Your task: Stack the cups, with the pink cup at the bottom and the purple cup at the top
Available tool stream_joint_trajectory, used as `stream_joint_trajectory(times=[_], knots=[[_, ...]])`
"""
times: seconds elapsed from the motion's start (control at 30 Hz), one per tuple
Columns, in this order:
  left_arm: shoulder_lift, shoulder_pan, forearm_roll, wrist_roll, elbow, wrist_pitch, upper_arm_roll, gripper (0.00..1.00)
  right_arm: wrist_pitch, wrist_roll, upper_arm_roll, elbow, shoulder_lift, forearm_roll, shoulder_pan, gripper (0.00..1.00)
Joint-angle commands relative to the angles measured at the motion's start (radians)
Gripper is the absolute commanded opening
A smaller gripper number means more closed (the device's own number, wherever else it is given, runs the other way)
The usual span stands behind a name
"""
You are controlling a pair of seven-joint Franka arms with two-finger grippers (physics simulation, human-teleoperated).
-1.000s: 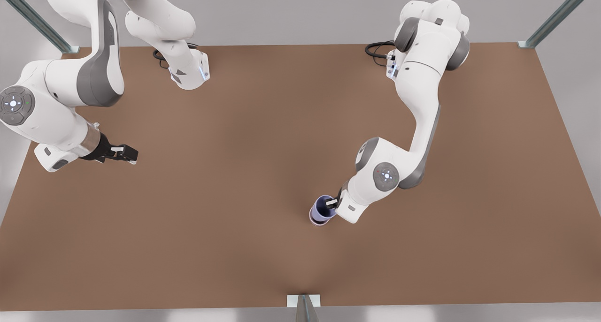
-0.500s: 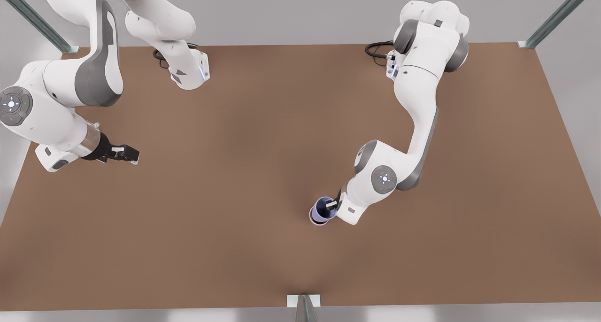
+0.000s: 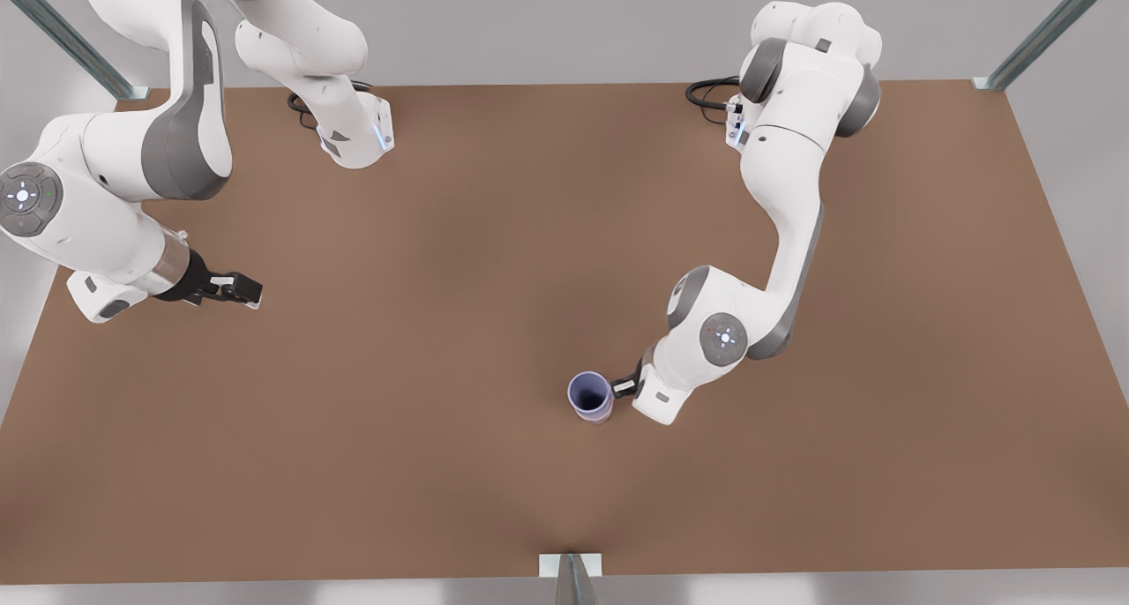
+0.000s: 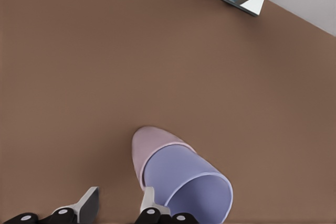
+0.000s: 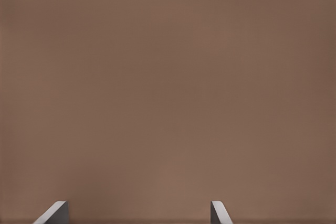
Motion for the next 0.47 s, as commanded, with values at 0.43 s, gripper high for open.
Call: stream_joint_trajectory(times=[0.43], knots=[[-0.531, 0.249, 0.266, 0.721, -0.295, -0.582, 0.064, 1.0, 0.0, 0.004, 0.0, 0.0, -0.001, 0.001, 0.0, 1.0]])
